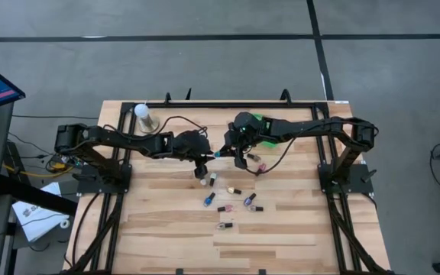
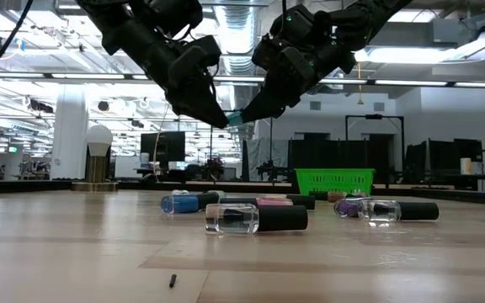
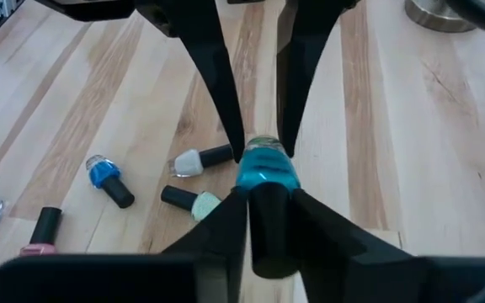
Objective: Pick & Place Nail Polish
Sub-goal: Put the light blue nail polish into the green bin
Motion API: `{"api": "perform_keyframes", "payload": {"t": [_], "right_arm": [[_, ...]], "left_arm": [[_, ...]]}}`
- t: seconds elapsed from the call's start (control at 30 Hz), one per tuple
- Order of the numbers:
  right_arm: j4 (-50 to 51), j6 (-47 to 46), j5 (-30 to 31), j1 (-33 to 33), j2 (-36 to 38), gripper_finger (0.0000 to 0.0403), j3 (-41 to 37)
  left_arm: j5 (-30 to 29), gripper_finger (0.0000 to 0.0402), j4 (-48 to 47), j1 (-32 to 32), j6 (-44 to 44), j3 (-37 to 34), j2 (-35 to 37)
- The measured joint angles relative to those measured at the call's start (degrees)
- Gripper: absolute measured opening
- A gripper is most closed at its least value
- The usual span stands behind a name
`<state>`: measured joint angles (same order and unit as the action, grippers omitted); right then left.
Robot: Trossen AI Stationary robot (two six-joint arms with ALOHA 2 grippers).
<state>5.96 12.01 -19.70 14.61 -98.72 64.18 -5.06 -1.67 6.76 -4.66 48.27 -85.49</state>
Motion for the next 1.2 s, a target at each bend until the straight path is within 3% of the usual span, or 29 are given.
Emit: {"api": "perform_keyframes", "payload": {"t": [0.13, 0.53, 0.73, 1.03, 1.2], "right_arm": [[0.49, -0.01, 0.01, 0.00, 0.02, 0.0049, 0.03], [1.44, -1.58, 0.06, 0.08, 0.25, 0.0049, 0.09], [3.16, -2.61, -0.01, 1.60, 3.19, 0.0049, -0.02], [12.10, -2.58, 1.64, 9.01, 11.64, 0.0049, 0.00], [23.41, -1.26, 9.30, 15.33, 14.80, 0.0049, 0.04]], "left_arm": [[0.01, 0.0079, 0.06, 0.00, -0.05, -0.02, -0.02], [0.30, 0.0079, 0.39, 0.00, -0.31, -0.02, -0.04], [-0.06, 0.0103, 1.65, -0.02, -0.56, 0.19, 0.59], [-0.24, 0.0149, 0.31, -0.09, -0.32, 0.15, 6.19], [-2.57, 0.0152, -1.03, -0.07, -0.33, 0.15, 10.80]]}}
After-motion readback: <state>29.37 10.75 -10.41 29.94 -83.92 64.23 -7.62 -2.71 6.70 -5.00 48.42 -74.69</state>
